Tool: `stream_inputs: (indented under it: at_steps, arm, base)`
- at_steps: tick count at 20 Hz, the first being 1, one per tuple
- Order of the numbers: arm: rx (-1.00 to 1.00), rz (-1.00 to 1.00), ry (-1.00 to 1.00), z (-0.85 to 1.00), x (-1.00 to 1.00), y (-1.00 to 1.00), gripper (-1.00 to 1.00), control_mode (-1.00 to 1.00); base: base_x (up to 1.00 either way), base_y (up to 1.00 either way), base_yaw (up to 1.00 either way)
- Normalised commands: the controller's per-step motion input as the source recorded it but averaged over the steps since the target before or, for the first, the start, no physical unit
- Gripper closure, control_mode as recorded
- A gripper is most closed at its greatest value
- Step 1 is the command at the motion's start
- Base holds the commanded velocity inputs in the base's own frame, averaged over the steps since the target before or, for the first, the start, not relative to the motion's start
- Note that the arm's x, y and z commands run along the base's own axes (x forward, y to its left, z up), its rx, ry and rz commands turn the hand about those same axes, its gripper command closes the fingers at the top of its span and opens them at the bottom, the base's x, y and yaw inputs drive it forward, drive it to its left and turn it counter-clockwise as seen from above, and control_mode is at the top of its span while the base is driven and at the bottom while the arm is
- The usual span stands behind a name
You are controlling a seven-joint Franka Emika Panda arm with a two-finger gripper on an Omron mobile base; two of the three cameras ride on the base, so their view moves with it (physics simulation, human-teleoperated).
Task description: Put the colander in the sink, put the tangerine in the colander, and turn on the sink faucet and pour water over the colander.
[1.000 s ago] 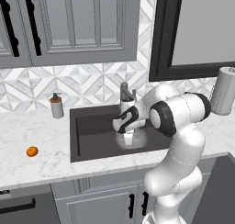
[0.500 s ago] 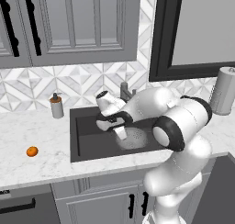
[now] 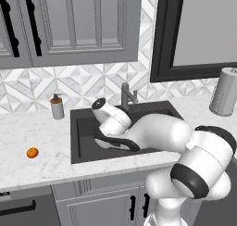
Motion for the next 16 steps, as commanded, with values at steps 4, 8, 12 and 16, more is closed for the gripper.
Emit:
stream_inputs:
  at_steps: [4, 8, 12, 16]
  arm:
    - [-0.08, 0.70, 0.10, 0.51, -0.63, 0.07, -1.00, -1.00]
    - [-0.19, 0.73, 0.21, 0.59, -0.58, 0.23, -1.00, -1.00]
    - [-0.20, 0.74, 0.17, 0.47, -0.61, 0.29, -1.00, -1.00]
    - [-0.20, 0.75, 0.08, 0.37, -0.62, 0.34, -1.00, -1.00]
  base:
    - [0.00, 0.00, 0.00]
    - [0.00, 0.00, 0.00]
    - [0.00, 0.00, 0.00]
    - [0.00, 0.00, 0.00]
